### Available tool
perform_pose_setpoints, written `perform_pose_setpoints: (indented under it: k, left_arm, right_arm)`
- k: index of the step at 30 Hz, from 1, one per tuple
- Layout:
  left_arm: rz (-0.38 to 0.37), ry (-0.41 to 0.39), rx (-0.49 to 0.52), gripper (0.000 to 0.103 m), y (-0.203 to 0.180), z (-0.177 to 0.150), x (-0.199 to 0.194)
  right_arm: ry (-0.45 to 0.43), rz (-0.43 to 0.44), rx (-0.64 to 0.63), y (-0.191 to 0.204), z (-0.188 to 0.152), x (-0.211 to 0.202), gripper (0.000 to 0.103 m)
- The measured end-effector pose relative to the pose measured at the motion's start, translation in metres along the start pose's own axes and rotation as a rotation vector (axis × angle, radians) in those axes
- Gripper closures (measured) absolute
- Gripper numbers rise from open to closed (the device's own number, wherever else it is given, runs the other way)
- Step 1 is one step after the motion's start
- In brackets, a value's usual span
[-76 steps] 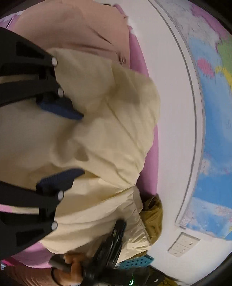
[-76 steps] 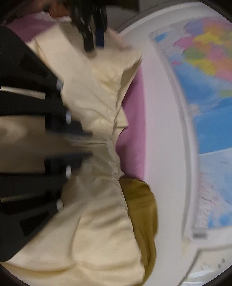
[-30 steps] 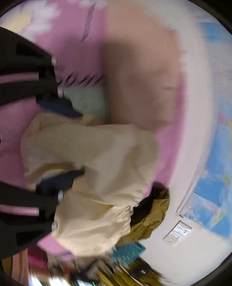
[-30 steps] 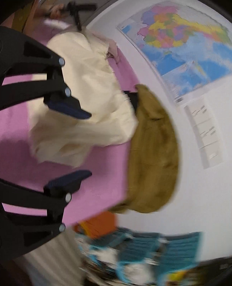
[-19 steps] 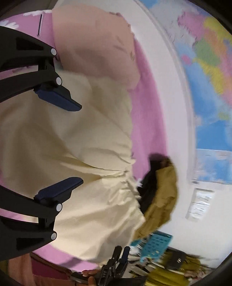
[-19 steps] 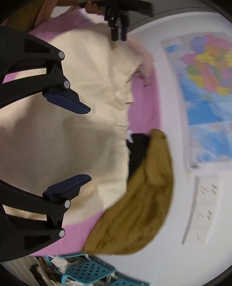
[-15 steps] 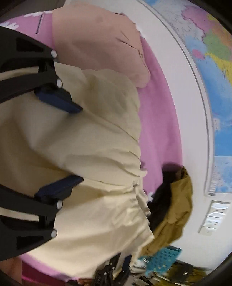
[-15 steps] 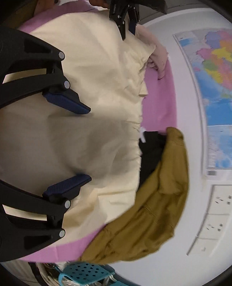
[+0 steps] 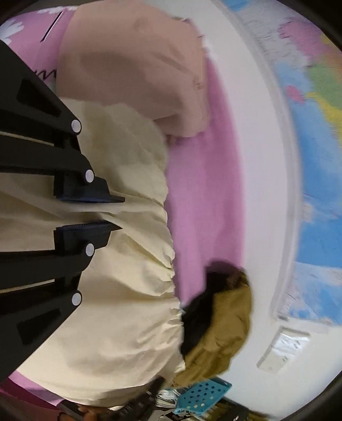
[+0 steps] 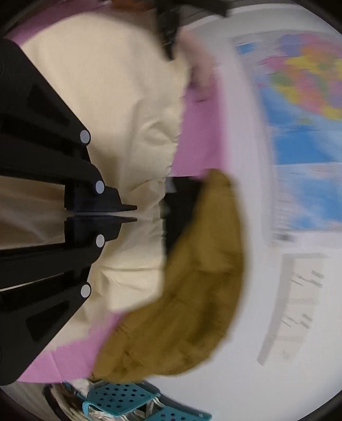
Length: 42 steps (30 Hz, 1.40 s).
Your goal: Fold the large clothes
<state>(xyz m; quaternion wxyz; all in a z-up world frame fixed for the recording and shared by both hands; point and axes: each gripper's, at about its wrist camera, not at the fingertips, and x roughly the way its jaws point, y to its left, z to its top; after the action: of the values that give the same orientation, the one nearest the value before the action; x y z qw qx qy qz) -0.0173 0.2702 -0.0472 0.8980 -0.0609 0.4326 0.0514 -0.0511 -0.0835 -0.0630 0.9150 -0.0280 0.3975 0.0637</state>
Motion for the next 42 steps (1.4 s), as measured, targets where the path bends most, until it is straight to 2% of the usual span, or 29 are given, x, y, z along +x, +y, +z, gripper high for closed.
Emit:
perform_pose_setpoints:
  k: [2,5,8,10,16,18,20,24,25,30,31,33,36,38,39,40,42]
  left_arm:
    - [0.01,0.011,0.024,0.084,-0.001,-0.005,0.009]
    - [0.036,-0.02,0.056,0.079,-0.006,-0.01,0.007]
    - [0.059,-0.045,0.081,0.07,-0.01,-0.014,0.004]
    - [0.074,-0.061,0.088,0.066,-0.012,-0.018,0.0]
    - [0.091,-0.095,0.097,0.055,-0.013,-0.027,-0.014]
    - [0.073,-0.108,0.107,0.046,-0.013,-0.032,-0.018]
    - [0.07,-0.104,0.11,0.041,-0.013,-0.035,-0.016]
    - [0.064,-0.055,0.069,0.041,-0.004,-0.035,0.002]
    - [0.054,-0.051,0.059,0.04,-0.001,-0.035,0.004]
    - [0.056,-0.05,0.056,0.039,0.0,-0.036,0.003]
    - [0.06,-0.048,0.06,0.039,-0.001,-0.035,0.004]
    - [0.059,-0.048,0.059,0.038,-0.001,-0.034,0.005]
    - [0.053,-0.046,0.06,0.036,0.0,-0.034,0.006]
    - [0.049,-0.045,0.059,0.035,0.0,-0.034,0.006]
    - [0.049,-0.045,0.058,0.035,0.0,-0.034,0.006]
    - [0.05,-0.045,0.059,0.034,0.0,-0.034,0.007]
    - [0.05,-0.043,0.056,0.034,0.001,-0.034,0.008]
  right_arm:
    - [0.024,-0.001,0.002,-0.001,-0.005,0.009,0.095]
    - [0.015,0.011,0.026,-0.006,-0.007,0.003,0.091]
    - [0.003,0.046,0.066,-0.014,-0.006,-0.005,0.073]
    - [-0.035,0.072,0.094,-0.017,-0.01,-0.02,0.049]
    - [-0.116,0.119,0.154,-0.032,-0.022,-0.062,0.05]
    - [-0.124,0.121,0.169,-0.039,-0.03,-0.071,0.05]
    - [-0.108,0.113,0.198,-0.049,-0.036,-0.069,0.049]
    - [0.009,0.058,0.295,-0.069,-0.053,-0.046,0.051]
    - [0.011,0.049,0.294,-0.071,-0.056,-0.05,0.051]
    - [-0.16,0.078,0.349,-0.092,-0.078,-0.121,0.048]
    - [-0.181,0.079,0.388,-0.104,-0.091,-0.135,0.048]
    - [-0.155,0.054,0.445,-0.119,-0.116,-0.144,0.046]
    - [-0.093,0.081,0.511,-0.131,-0.15,-0.138,0.048]
    - [-0.103,0.142,0.544,-0.137,-0.161,-0.133,0.058]
    - [-0.118,0.19,0.55,-0.137,-0.162,-0.13,0.082]
    - [-0.135,0.214,0.545,-0.135,-0.162,-0.13,0.089]
    - [-0.159,0.217,0.543,-0.137,-0.156,-0.131,0.096]
